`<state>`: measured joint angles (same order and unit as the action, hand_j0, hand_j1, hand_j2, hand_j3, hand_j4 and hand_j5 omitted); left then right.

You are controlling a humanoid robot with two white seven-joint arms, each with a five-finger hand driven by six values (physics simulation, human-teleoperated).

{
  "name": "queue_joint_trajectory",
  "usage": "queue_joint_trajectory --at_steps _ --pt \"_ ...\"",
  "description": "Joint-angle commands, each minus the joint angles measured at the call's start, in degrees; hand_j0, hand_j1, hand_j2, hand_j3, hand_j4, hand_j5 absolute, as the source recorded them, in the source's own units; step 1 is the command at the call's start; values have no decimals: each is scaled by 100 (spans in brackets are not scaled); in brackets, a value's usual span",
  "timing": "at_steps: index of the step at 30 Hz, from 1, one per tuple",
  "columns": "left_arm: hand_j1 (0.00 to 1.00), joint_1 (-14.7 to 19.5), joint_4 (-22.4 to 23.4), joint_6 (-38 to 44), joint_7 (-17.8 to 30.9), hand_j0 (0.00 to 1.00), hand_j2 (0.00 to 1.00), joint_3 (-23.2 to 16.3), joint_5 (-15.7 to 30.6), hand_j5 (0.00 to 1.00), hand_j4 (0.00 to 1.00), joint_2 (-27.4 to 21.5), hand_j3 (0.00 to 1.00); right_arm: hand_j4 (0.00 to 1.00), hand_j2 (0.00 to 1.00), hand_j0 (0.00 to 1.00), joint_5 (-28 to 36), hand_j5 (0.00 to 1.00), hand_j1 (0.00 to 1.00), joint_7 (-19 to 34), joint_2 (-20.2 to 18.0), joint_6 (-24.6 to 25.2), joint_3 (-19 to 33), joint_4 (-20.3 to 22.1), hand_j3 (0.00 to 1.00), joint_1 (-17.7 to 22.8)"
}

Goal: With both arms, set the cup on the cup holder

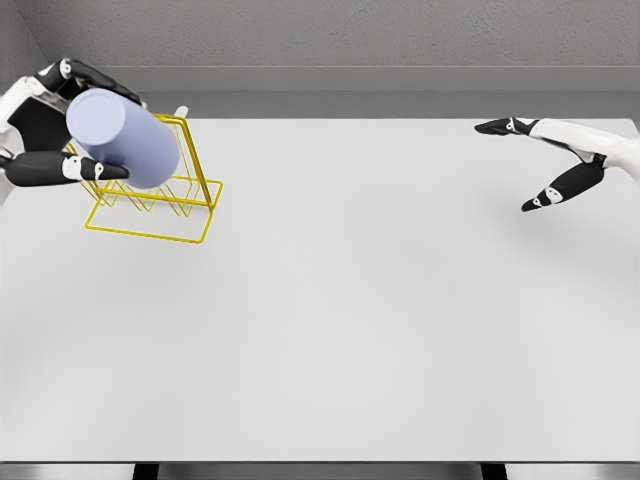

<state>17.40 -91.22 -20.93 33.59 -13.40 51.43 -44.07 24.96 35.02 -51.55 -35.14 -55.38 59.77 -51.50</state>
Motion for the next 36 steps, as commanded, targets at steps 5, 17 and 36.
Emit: queue_joint_trajectory --at_steps 5,17,36 --pt "43 53 333 81 -1 43 43 4 17 43 43 30 43 100 100 100 44 100 100 -2 -4 14 19 -9 100 0" --pt "43 316 755 248 16 43 43 4 8 43 43 83 43 100 100 100 44 100 100 -2 -5 14 19 -9 100 0" --pt "42 439 1264 379 60 42 42 -5 -326 42 42 488 42 100 100 100 44 100 100 -2 -4 14 28 -176 100 0"
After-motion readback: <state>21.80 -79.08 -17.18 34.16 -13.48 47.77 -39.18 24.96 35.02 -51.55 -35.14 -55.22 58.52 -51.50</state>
